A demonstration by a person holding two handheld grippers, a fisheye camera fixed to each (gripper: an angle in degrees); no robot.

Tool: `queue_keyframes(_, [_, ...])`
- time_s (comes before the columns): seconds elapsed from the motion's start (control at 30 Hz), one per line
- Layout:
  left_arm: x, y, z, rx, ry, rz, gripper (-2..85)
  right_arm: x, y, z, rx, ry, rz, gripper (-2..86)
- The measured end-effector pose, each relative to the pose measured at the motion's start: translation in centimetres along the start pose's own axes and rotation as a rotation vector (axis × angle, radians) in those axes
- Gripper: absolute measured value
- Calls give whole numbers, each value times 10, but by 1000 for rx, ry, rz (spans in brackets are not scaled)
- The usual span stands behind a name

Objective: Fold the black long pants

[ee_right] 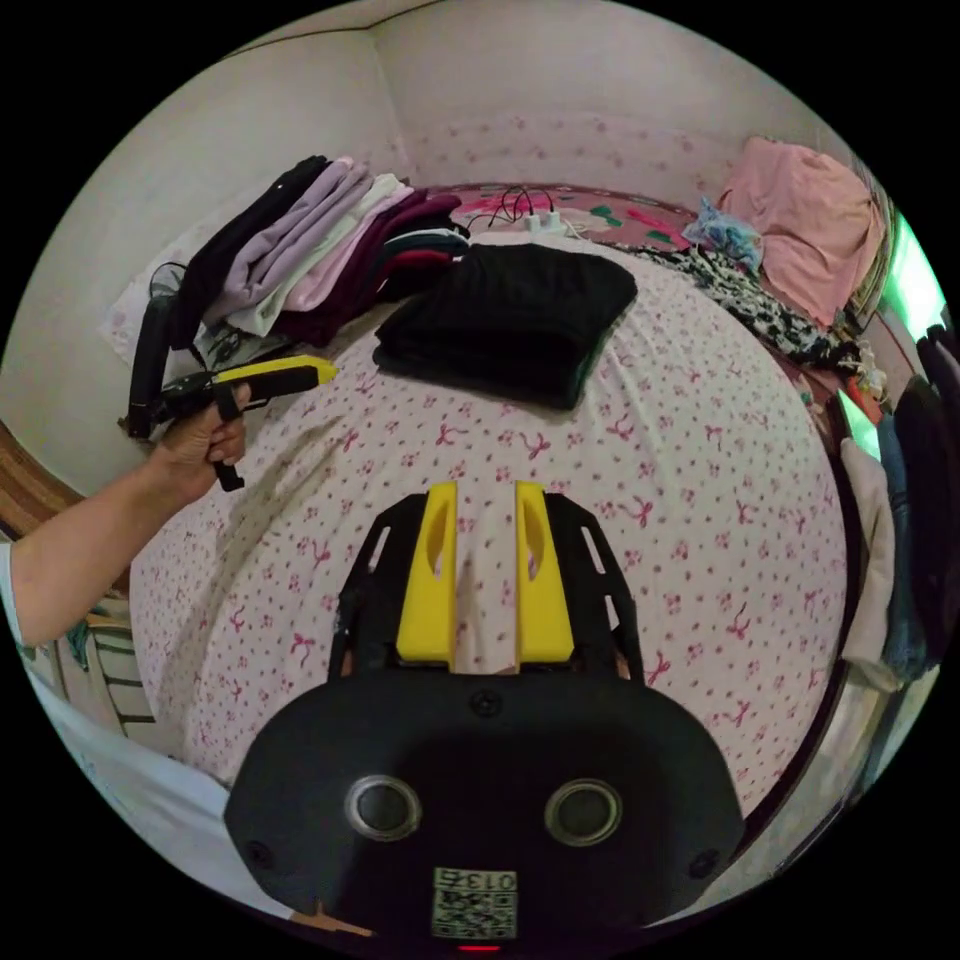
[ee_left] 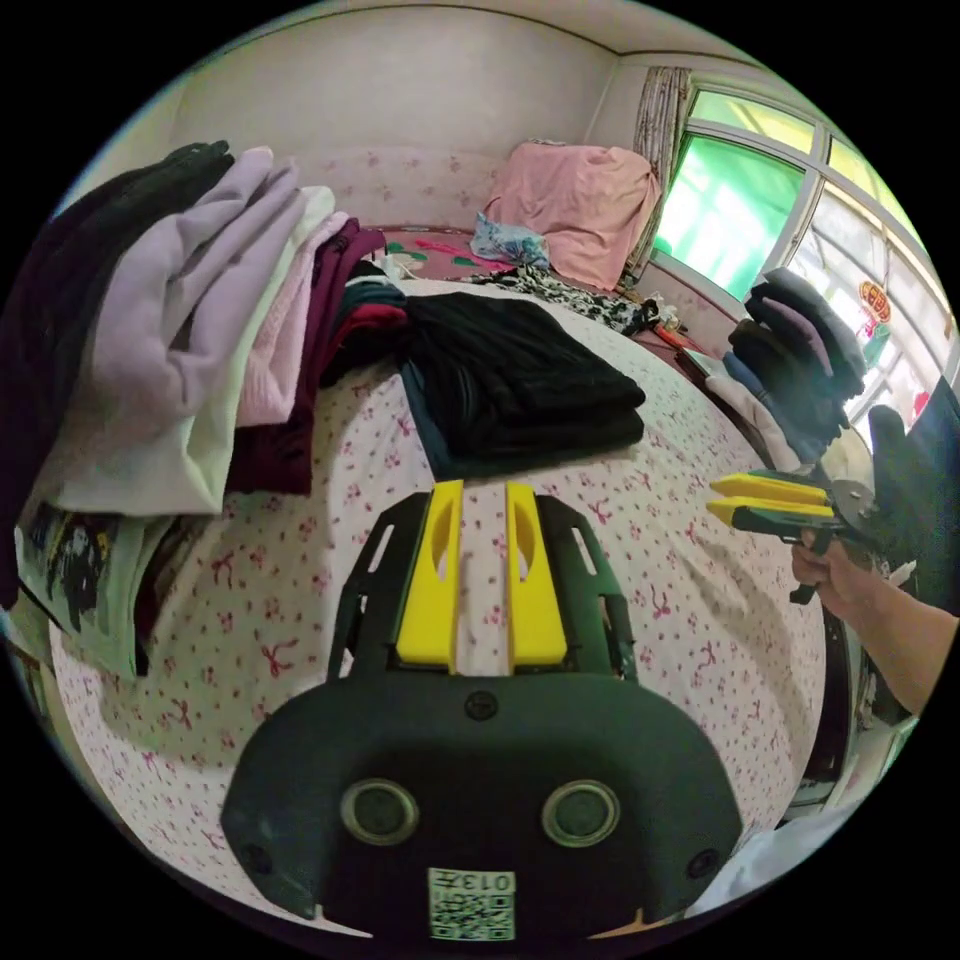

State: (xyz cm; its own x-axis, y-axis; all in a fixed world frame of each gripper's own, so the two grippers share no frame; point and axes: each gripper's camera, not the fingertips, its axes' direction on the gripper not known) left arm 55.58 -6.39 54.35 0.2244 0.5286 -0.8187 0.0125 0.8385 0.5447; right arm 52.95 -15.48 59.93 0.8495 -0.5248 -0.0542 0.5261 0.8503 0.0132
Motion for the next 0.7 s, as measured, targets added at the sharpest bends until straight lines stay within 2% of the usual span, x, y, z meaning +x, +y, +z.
queue_keyframes(0.13, [4, -42, -7, 11, -29, -3, 102, -3, -51, 14, 97, 134, -54, 123])
queue_keyframes(0.27, [19, -72, -7, -41, -47, 25, 115, -6, -85, 39, 66, 212, -107, 135])
queue_keyframes(0.4, [37, -86, -14, -100, -24, 70, 64, -4, -99, 72, -44, 249, -124, 83])
queue_keyframes(0.5, [48, -92, -42, -79, -1, 78, 40, -2, -94, 63, -9, 291, -130, 37])
queue_keyframes(0.67, [81, -71, -116, 35, 117, 97, 27, 4, -63, 17, 116, 103, -94, 26])
queue_keyframes(0.7, [93, -59, -139, 70, 145, 107, 25, 6, -48, 0, 179, 13, -85, 25])
